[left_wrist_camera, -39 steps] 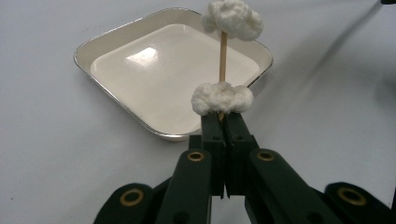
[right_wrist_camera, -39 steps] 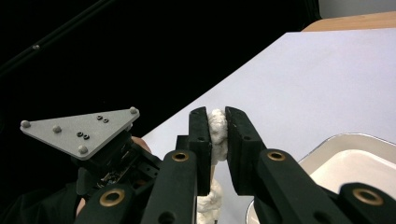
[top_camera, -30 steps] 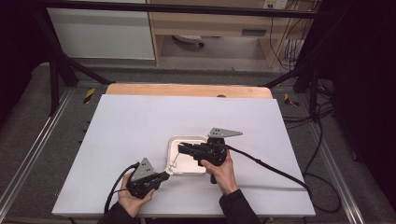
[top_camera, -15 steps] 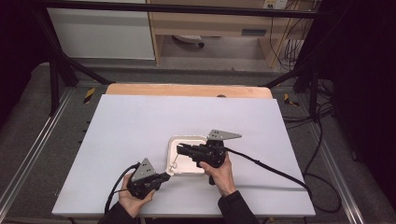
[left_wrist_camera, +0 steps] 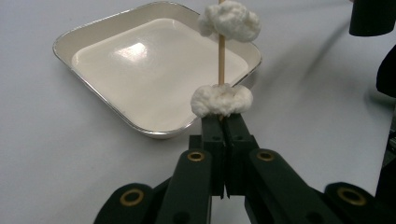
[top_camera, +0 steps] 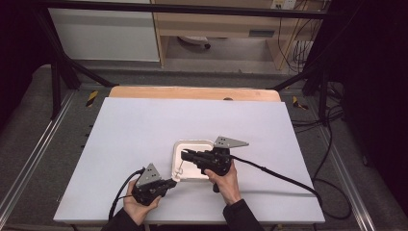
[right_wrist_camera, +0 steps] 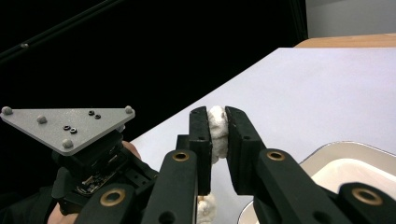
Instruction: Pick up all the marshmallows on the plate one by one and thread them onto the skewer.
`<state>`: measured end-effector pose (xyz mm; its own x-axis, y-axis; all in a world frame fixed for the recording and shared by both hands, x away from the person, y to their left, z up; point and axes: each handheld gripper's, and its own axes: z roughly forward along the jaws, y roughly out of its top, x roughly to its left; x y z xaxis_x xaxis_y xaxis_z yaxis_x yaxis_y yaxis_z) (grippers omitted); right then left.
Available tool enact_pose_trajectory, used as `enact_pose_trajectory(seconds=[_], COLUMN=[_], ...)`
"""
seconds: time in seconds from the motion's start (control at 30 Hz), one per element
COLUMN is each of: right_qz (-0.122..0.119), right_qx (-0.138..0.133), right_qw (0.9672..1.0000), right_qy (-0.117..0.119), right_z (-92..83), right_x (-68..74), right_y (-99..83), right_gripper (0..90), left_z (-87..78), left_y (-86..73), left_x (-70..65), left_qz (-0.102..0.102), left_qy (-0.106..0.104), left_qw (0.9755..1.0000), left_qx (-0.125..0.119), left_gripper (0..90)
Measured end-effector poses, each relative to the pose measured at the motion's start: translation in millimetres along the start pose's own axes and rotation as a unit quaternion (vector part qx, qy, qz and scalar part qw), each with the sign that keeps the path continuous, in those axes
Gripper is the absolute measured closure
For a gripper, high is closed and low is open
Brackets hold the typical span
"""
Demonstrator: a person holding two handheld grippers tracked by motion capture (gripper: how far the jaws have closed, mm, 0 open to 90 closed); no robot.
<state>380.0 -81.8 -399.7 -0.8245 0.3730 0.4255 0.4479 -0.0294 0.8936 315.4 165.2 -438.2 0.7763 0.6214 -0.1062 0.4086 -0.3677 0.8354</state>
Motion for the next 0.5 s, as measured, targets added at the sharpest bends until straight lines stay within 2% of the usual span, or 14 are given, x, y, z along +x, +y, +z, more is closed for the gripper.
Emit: enact_pose_trajectory(seconds=[0.5], right_qz=[0.011], right_qx=[-0.011], right_qw=[0.9998], right_qy=[0.016], right_z=[2.8], right_x=[1.0], right_y=[-6.2], right_gripper=[82.1], left_z=[1.1], left_y=[0.3], left_x=[-0.6], left_qz=[0.004], left_qy=[-0.001], left_qw=[1.0000], left_qx=[0.003], left_gripper=[89.2])
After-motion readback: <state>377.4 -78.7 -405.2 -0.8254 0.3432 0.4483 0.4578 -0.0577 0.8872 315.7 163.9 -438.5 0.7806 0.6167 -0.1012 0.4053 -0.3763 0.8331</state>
